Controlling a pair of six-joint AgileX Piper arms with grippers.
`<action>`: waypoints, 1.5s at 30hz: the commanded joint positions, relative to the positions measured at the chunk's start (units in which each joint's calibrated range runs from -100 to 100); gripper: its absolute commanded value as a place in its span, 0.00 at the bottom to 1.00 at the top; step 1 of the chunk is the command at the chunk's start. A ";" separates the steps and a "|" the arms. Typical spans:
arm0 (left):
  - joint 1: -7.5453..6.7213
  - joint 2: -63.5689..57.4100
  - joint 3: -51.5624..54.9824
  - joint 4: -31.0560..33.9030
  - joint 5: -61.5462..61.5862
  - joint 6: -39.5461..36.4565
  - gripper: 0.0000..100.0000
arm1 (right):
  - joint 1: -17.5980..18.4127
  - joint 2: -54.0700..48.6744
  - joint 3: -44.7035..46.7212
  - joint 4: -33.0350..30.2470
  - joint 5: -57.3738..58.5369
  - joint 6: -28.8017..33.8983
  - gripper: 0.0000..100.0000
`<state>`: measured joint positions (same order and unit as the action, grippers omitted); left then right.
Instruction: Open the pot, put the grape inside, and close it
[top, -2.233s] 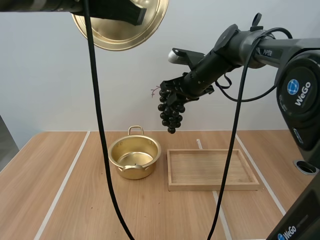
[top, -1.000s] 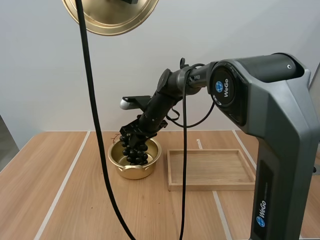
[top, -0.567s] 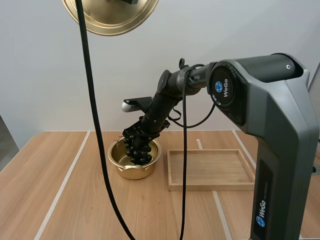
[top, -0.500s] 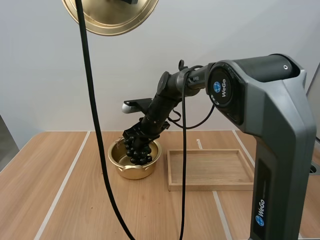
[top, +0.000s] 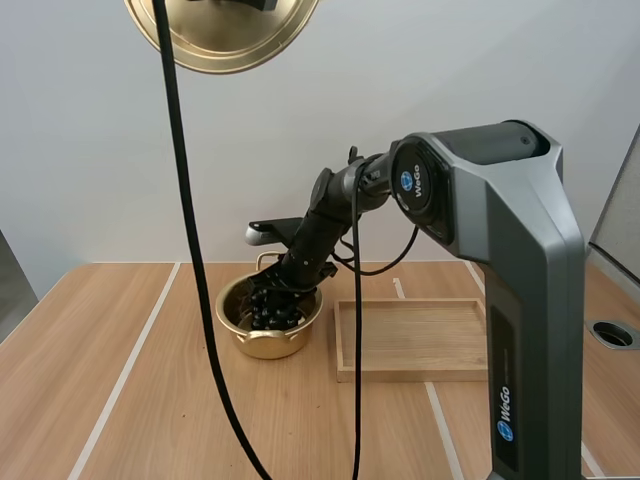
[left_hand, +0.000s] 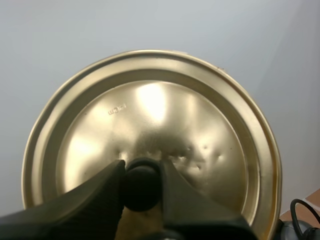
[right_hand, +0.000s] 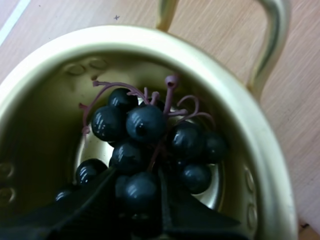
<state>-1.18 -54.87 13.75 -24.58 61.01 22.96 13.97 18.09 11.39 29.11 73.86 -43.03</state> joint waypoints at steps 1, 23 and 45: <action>0.07 0.18 -0.53 -0.44 -1.44 -0.48 0.00 | 0.02 0.30 0.00 -1.39 0.56 -0.13 0.00; 0.07 0.18 -0.53 -0.44 -1.30 -0.48 0.00 | 0.02 0.30 0.00 1.03 2.31 -0.78 0.96; 0.07 0.18 -0.53 1.23 -0.56 -0.48 0.00 | 0.02 -8.86 -8.10 -2.02 8.31 0.36 0.96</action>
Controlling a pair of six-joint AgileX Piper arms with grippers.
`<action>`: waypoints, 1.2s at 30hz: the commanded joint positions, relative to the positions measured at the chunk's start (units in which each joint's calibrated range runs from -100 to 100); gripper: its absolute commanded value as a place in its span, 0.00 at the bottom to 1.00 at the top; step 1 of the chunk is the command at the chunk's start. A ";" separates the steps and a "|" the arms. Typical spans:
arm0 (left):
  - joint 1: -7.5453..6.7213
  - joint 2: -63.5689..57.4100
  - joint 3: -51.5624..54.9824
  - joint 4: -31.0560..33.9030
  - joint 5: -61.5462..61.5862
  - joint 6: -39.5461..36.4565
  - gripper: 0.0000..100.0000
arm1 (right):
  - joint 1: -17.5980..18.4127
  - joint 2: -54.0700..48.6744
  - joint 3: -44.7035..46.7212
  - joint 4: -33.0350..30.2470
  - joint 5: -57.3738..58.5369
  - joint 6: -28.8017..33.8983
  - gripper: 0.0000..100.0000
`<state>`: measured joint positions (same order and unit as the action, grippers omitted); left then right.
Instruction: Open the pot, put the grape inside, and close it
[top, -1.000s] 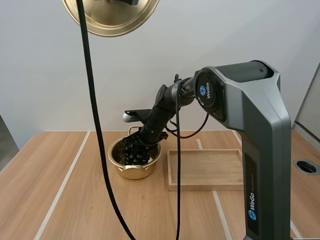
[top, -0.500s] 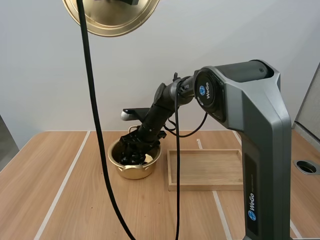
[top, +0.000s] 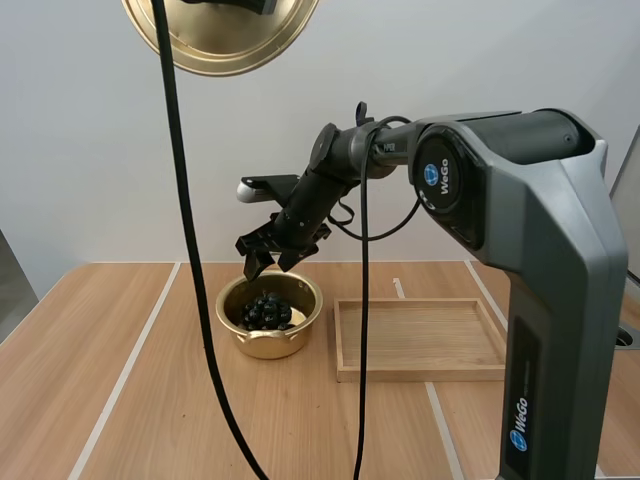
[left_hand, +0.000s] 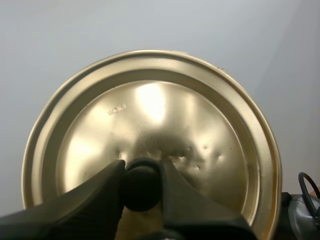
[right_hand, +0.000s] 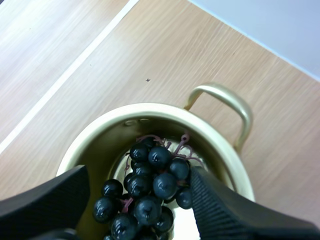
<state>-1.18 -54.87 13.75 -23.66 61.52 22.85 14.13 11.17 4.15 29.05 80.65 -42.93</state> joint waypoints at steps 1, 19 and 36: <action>0.07 0.18 -0.53 0.85 -0.47 -0.37 0.00 | -0.24 -2.55 -0.86 -2.71 1.76 0.73 0.96; 0.07 2.06 1.23 2.09 4.95 -0.80 0.00 | -12.59 -20.15 -0.86 -8.85 6.50 2.33 0.96; 0.07 16.00 1.36 2.67 15.52 -1.15 0.00 | -21.62 -31.65 1.94 -8.97 7.05 1.82 0.60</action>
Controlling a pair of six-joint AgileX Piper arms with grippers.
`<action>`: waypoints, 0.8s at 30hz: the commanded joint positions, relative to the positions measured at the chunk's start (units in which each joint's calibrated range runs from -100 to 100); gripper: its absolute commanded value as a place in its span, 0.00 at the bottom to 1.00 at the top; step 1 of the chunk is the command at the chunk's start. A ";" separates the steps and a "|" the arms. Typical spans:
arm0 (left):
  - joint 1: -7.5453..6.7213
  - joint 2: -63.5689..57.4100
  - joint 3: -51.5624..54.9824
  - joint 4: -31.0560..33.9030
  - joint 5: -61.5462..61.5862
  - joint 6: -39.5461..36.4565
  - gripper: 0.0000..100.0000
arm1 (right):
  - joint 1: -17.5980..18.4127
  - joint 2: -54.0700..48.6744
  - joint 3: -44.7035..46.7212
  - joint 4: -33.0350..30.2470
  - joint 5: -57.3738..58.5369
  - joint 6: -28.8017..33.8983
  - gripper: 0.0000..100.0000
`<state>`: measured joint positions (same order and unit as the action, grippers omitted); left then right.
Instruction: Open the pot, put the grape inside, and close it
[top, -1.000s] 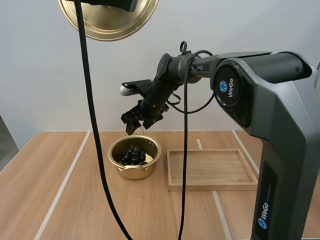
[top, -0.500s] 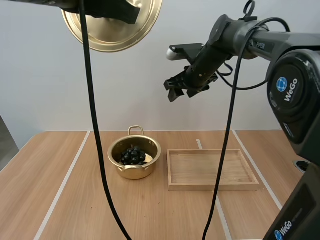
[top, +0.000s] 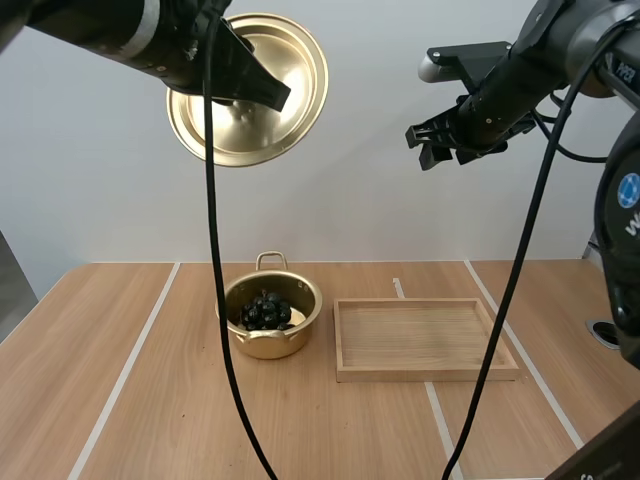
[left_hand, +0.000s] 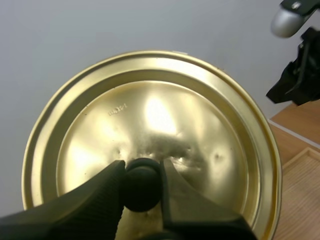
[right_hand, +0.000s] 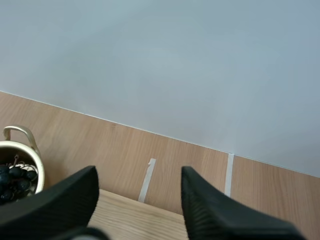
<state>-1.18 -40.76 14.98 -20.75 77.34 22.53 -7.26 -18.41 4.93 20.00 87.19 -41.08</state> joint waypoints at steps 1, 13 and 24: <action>0.07 3.05 0.13 -0.25 0.11 -0.83 0.00 | -0.23 -2.79 1.75 0.36 0.51 0.14 0.48; 0.07 14.34 0.13 -0.20 1.05 -1.56 0.00 | -0.23 -8.94 3.43 1.27 -0.80 0.48 0.00; 0.07 23.13 1.74 -0.33 0.03 -1.85 0.00 | -0.23 -10.91 3.43 1.52 -0.08 0.67 0.00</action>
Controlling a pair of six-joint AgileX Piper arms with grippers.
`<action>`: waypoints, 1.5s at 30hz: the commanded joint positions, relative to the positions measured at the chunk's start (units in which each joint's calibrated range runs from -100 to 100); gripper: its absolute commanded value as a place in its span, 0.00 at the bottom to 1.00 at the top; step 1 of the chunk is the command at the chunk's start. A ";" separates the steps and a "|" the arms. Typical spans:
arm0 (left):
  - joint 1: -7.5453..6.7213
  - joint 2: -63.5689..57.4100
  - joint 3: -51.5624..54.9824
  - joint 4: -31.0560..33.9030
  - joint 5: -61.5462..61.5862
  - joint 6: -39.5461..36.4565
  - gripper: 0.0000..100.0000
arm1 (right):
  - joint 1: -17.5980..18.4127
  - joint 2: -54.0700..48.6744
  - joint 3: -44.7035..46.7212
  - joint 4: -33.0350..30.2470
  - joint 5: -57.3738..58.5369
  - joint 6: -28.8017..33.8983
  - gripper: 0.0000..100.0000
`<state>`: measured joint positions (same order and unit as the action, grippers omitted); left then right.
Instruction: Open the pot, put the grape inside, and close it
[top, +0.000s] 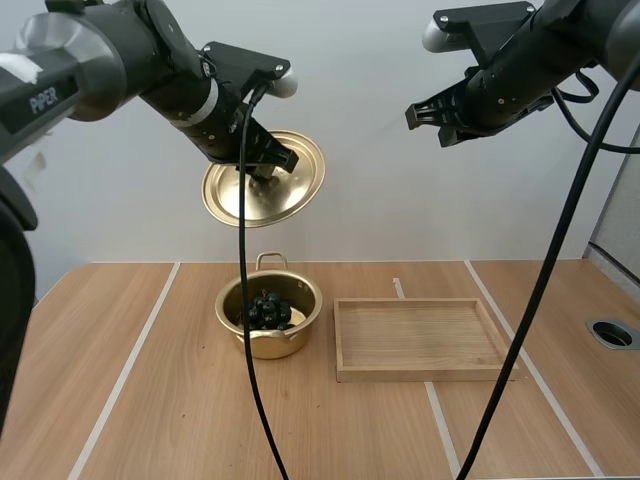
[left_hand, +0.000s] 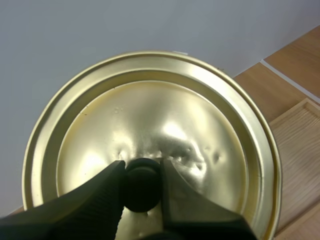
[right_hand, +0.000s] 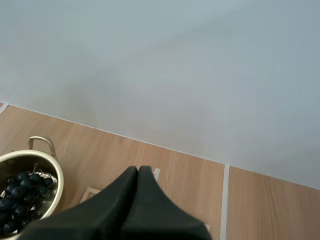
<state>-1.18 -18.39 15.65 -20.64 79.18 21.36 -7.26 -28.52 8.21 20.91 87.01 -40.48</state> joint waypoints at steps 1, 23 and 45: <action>0.07 1.14 2.12 -0.44 -3.62 -0.69 0.00 | -0.23 -0.81 0.14 0.61 0.09 0.07 0.00; -0.17 9.03 20.46 -0.68 -24.53 1.96 0.00 | -0.23 -0.81 0.14 3.58 1.33 0.07 0.00; -2.97 14.79 20.60 7.26 -27.70 -1.12 0.00 | -0.23 -0.81 0.14 3.67 2.76 -0.03 0.00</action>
<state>-3.93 -3.64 36.10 -17.20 53.51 22.93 -7.26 -28.52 8.21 24.33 88.86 -40.41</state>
